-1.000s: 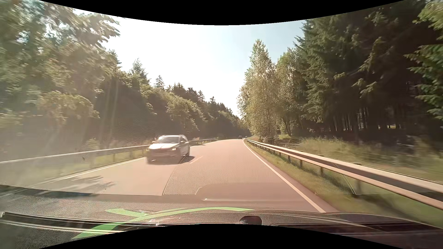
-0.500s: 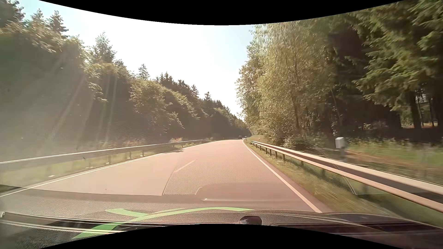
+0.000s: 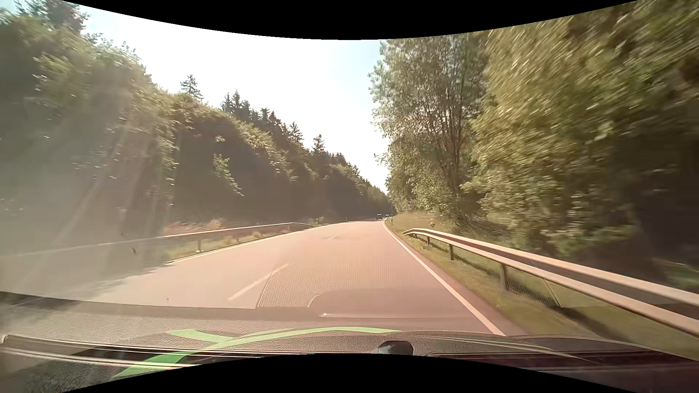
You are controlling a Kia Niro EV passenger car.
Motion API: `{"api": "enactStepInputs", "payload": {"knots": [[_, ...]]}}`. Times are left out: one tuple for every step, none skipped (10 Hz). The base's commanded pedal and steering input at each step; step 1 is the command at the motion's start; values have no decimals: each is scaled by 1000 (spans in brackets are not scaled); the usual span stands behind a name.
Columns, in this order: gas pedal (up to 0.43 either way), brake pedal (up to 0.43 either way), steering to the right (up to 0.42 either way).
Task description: Follow the waypoints while adhering to traffic rules and regulations
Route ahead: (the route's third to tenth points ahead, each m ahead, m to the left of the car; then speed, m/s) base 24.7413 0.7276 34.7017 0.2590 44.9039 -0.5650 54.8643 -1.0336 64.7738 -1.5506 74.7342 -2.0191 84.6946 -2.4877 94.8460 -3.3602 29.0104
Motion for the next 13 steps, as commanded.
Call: {"api": "enactStepInputs", "payload": {"knots": [[398, 0, 2], [409, 0, 2], [409, 0, 2], [409, 0, 2], [409, 0, 2], [421, 0, 2], [429, 0, 2], [429, 0, 2], [429, 0, 2], [429, 0, 2], [429, 0, 2], [429, 0, 2], [429, 0, 2]]}}
